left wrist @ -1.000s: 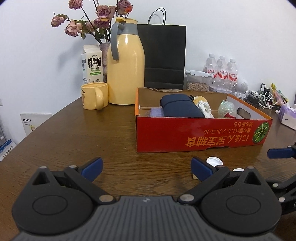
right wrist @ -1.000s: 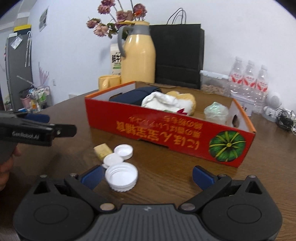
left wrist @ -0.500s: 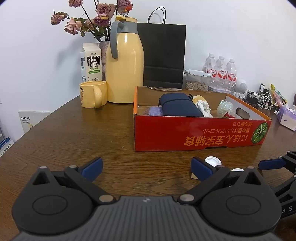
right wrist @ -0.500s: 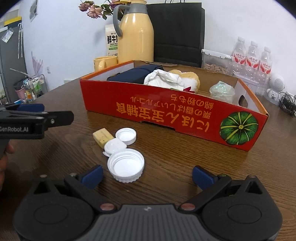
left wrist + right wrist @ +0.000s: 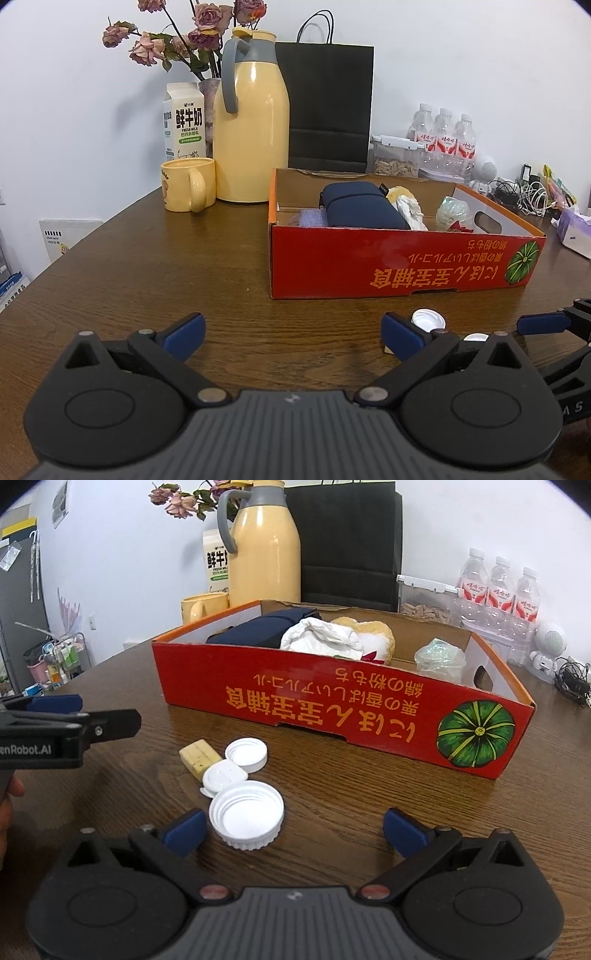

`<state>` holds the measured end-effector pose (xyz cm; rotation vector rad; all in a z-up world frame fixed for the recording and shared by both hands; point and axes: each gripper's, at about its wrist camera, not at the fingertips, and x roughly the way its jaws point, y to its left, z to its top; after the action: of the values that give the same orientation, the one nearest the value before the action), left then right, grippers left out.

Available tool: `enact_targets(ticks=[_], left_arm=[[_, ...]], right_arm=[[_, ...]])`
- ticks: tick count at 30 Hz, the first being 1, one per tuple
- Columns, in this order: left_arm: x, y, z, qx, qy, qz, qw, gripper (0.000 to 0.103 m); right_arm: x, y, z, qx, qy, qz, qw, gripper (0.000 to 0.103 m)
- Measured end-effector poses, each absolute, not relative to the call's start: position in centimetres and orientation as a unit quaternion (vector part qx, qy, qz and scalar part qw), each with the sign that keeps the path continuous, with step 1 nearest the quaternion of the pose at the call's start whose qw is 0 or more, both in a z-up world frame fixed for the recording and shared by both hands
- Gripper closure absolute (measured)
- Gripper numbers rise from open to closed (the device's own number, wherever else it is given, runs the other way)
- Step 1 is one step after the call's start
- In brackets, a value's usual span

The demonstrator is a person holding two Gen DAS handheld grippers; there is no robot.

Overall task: Organize objects
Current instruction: 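Grasp the large white bottle cap with the right tool, then grasp the small yellow block with the left tool while the right holds the cap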

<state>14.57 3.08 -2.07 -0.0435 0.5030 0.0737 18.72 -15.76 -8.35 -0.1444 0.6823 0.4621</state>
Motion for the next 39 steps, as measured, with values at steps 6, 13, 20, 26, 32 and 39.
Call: enact_targets(ticks=[6,13,20,26,32,39], left_arm=[[14.7,3.0,-2.2,-0.021,0.254,0.036,0.966,0.0],[14.9,2.7,-2.4,-0.016,0.261,0.04,0.964,0.0],[15.5,2.5,-2.6,-0.014,0.276,0.034,0.96,0.0],[16.0,2.0,-2.8,-0.017,0.283,0.011,0.959,0.0],[16.9,0.2,-2.9,-0.008,0.286,-0.02,0.958,0.006],[17.9,-1.2,-3.4,-0.003,0.307,-0.044,0.951,0.026]], right_arm=[[18.3,-16.1,-7.9,-0.055,0.31,0.249,0.916,0.064],[17.6,-16.2,-7.4,-0.055,0.286,0.253,0.923,0.064],[17.5,-17.8,-6.6,-0.038,0.259,0.228,0.938,0.064],[17.9,-20.9,-6.2,-0.013,0.246,0.187,0.951,0.064],[18.3,-22.4,-6.3,-0.003,0.245,0.168,0.955,0.064],[18.3,-21.9,-6.5,-0.009,0.245,0.176,0.953,0.064]])
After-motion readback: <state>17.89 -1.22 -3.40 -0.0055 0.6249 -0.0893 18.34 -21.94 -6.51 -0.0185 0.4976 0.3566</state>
